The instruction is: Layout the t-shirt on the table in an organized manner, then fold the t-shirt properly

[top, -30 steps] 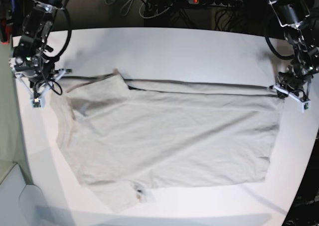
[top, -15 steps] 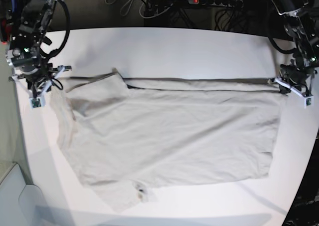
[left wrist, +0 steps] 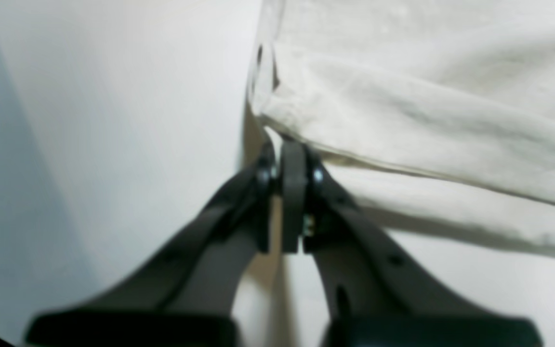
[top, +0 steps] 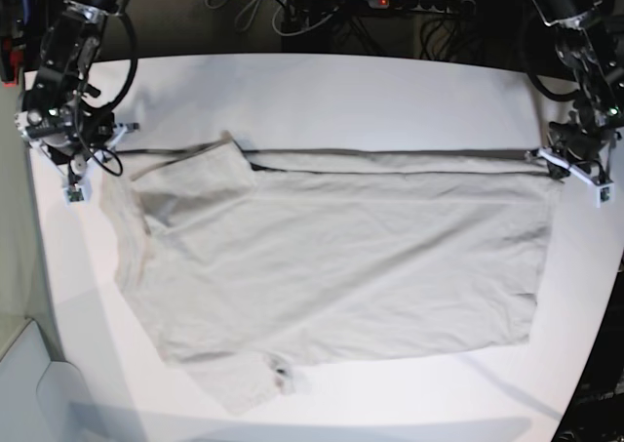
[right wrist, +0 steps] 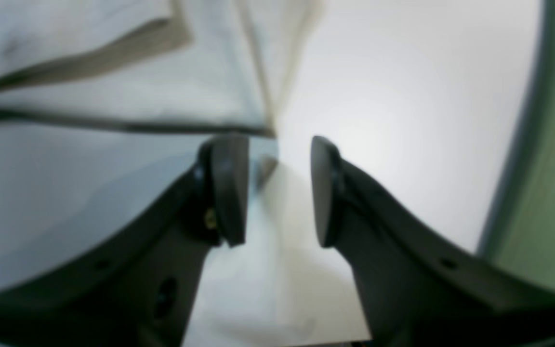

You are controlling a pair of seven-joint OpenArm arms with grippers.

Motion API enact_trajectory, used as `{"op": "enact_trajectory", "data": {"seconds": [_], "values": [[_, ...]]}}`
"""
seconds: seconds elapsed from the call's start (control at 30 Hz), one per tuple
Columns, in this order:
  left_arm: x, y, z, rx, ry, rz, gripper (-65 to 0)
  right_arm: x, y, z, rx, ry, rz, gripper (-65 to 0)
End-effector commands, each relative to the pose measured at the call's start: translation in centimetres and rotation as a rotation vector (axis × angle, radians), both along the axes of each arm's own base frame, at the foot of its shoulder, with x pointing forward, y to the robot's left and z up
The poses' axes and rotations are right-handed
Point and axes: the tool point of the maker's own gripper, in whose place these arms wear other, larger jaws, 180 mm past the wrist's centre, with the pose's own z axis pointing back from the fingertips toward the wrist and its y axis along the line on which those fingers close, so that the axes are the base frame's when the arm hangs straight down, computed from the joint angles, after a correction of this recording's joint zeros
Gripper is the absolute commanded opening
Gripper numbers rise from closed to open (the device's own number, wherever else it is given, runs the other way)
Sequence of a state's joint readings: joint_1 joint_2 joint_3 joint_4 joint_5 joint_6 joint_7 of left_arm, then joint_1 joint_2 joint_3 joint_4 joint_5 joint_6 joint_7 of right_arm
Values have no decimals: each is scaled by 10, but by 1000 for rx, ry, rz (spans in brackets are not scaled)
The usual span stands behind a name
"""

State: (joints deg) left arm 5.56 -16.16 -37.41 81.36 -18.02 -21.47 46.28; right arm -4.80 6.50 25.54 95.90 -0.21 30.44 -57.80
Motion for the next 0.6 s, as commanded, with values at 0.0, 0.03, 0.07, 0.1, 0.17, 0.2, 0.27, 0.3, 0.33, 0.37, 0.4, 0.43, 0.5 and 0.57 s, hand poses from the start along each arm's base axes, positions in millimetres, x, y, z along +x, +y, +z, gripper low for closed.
{"op": "enact_trajectory", "data": {"seconds": [0.0,0.03,0.07,0.1,0.17,0.2,0.27,0.3,0.33,0.37,0.4,0.43,0.5,0.57], "values": [[9,8,16,27,-50,-3,-649,8,0,10,-7,-36,19,-409],[9,8,16,27,-50,-3,-649,9,1,10,-7,-37,22,-408],[9,8,16,27,-50,-3,-649,9,1,10,-7,-37,23,-408],[9,8,16,27,-50,-3,-649,10,1,10,-5,-40,23,-407],[9,8,16,27,-50,-3,-649,14,1,12,-3,-46,22,-407],[9,8,16,27,-50,-3,-649,15,2,12,0,-48,23,-407],[9,8,16,27,-50,-3,-649,15,4,11,3,-45,24,-407],[9,8,16,27,-50,-3,-649,15,4,12,2,-47,27,-407],[9,8,16,27,-50,-3,-649,16,6,12,2,-48,46,-407],[9,8,16,27,-50,-3,-649,17,7,12,2,-47,64,-409],[9,8,16,27,-50,-3,-649,21,8,15,1,-55,76,-409],[9,8,16,27,-50,-3,-649,23,9,16,2,-56,80,-409],[10,8,17,27,-51,-3,-649,25,9,17,1,-60,79,-409],[10,8,17,27,-51,-3,-649,26,9,18,2,-67,82,-409]]}}
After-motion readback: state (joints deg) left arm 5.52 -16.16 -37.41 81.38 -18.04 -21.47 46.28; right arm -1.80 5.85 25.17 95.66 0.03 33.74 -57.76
